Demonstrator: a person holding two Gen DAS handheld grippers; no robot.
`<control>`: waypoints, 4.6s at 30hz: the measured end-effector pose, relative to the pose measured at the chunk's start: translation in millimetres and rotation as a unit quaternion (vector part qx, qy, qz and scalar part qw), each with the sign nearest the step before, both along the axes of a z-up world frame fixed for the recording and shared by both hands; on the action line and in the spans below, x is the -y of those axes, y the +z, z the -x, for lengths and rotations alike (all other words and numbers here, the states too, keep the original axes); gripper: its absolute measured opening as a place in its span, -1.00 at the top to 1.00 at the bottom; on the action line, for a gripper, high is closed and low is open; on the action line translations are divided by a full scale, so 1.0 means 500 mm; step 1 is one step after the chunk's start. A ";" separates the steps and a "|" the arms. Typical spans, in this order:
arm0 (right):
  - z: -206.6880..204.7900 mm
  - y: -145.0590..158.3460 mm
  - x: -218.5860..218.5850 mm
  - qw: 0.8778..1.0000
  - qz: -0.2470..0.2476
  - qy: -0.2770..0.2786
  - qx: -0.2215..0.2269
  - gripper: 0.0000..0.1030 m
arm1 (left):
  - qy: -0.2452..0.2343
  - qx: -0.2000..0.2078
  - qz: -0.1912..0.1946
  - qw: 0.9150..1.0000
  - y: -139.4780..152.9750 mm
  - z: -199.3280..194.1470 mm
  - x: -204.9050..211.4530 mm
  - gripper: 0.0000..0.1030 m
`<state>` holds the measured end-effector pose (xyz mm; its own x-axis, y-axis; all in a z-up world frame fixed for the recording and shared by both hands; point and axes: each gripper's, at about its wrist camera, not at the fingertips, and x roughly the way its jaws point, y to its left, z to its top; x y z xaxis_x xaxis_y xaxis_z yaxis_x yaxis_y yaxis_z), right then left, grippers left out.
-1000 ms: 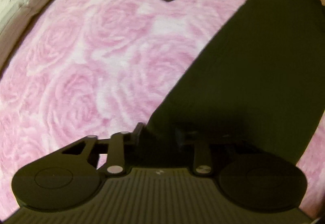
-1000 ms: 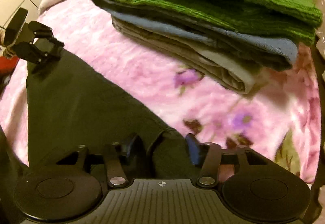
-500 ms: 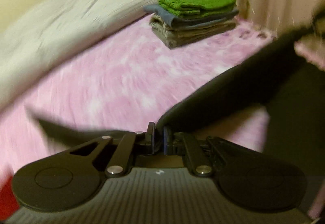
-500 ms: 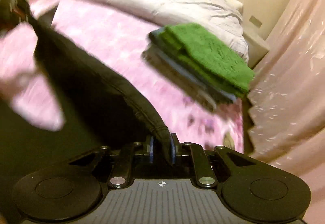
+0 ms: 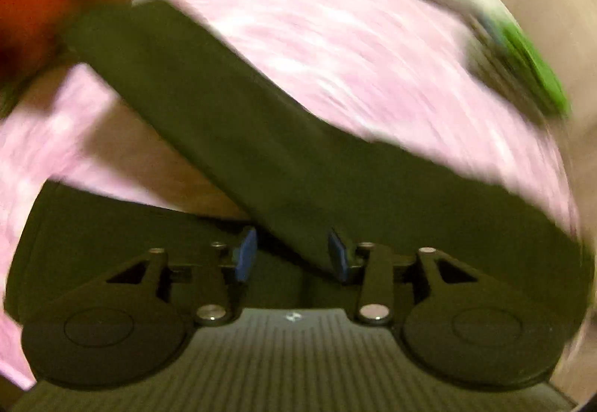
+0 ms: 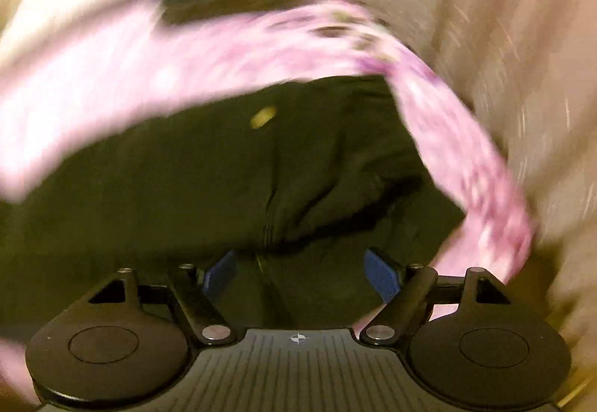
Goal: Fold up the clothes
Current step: 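Lift and lay one pant leg over the other with both tools, then press the folded pants flat with both tools, then open the right tool, then grasp the folded pants with both tools and lay them straight on the bedspread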
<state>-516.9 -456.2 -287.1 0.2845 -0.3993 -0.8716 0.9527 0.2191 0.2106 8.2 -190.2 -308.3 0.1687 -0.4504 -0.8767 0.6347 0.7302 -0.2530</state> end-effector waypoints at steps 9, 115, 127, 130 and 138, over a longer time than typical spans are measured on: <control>0.112 -0.056 0.084 0.960 -0.054 -0.195 0.196 -0.53 | 0.248 -0.054 0.043 0.966 -0.102 -0.146 -0.035 0.13; 0.078 -0.024 -0.018 0.992 0.034 0.101 -0.060 -0.27 | -0.092 0.112 -0.065 0.987 -0.038 0.234 -0.067 0.71; 0.142 -0.009 0.308 0.992 0.002 -0.026 0.121 -0.78 | -0.244 -0.016 0.072 0.967 -0.009 0.226 0.330 0.40; 0.139 -0.041 0.342 0.990 -0.022 -0.016 0.135 -0.77 | -0.272 -0.069 0.091 0.955 -0.041 0.243 0.445 0.24; 0.153 -0.075 0.306 0.989 -0.032 0.020 0.145 0.47 | -0.317 -0.151 0.096 0.931 -0.125 0.294 0.552 1.00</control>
<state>-593.6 -609.3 -324.5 0.5408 -0.3294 -0.7740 0.8409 0.2336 0.4882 -139.0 -466.4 -370.8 -0.4268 -0.5286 -0.7338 0.8013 0.1552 -0.5778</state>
